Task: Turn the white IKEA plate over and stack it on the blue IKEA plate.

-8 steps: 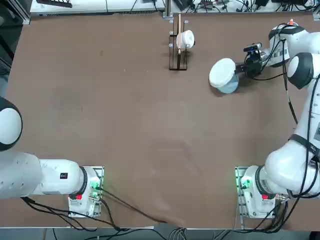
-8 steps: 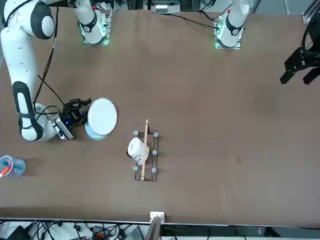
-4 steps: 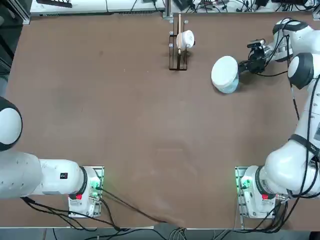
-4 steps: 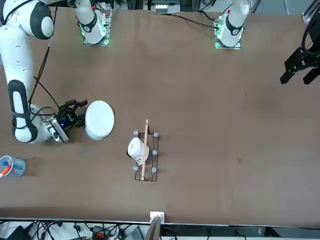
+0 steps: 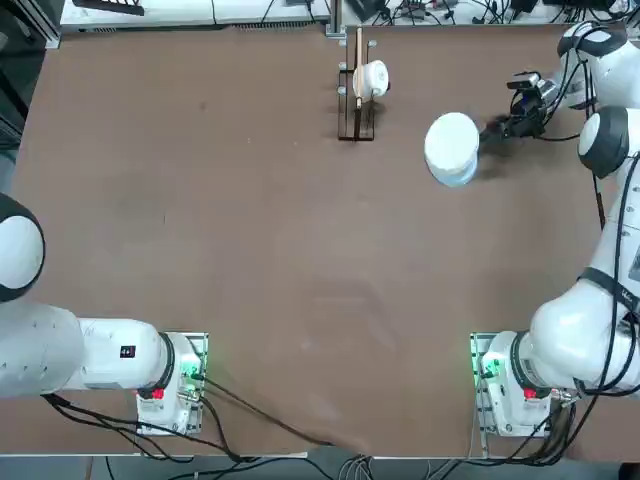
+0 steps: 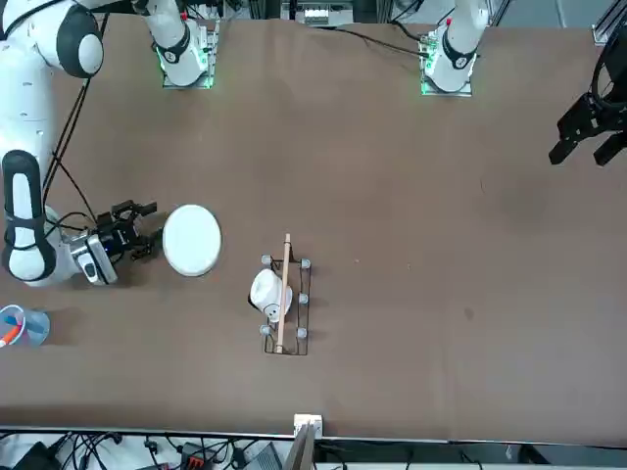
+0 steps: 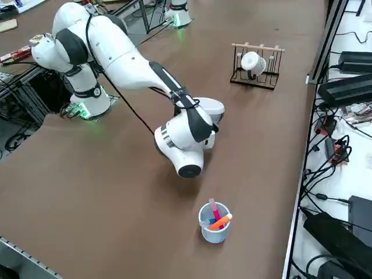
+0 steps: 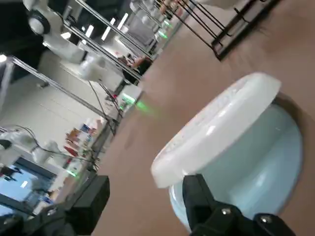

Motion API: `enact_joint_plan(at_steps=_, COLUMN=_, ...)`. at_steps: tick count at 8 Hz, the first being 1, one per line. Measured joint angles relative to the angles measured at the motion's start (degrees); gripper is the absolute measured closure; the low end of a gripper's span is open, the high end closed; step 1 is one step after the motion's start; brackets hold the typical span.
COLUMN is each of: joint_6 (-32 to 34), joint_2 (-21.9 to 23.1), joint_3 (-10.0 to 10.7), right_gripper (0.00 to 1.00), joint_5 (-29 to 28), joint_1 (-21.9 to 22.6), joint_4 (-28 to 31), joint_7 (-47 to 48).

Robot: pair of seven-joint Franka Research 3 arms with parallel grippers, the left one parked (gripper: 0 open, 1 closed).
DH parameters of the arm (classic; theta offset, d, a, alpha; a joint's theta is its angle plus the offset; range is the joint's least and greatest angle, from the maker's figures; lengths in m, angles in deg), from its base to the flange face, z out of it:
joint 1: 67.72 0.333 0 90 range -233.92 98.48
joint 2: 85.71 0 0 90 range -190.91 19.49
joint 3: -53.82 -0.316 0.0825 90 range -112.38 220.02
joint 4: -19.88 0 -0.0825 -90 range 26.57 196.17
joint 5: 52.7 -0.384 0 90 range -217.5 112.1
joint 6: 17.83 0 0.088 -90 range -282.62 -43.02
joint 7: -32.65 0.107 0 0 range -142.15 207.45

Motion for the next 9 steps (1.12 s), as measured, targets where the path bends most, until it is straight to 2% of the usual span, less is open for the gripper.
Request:
enact_joint_plan(at_steps=2, joint_6=-4.3, joint_2=0.1, joint_3=0.0, right_gripper=0.02, joint_5=5.4, joint_1=-0.3, joint_4=-3.7, joint_7=-2.6)
enact_joint_plan(at_steps=5, joint_6=-5.9, joint_2=1.2, joint_3=0.3, right_gripper=0.00, joint_5=14.8, joint_1=-0.6, joint_4=-14.5, joint_7=-1.5)
enact_joint_plan(at_steps=7, joint_6=-6.6, joint_2=4.8, joint_3=0.3, right_gripper=0.00, joint_5=20.9, joint_1=1.0, joint_4=-17.9, joint_7=7.4)
enact_joint_plan(at_steps=9, joint_6=-7.1, joint_2=9.3, joint_3=0.2, right_gripper=0.00, joint_5=27.6, joint_1=4.9, joint_4=-18.5, joint_7=22.3)
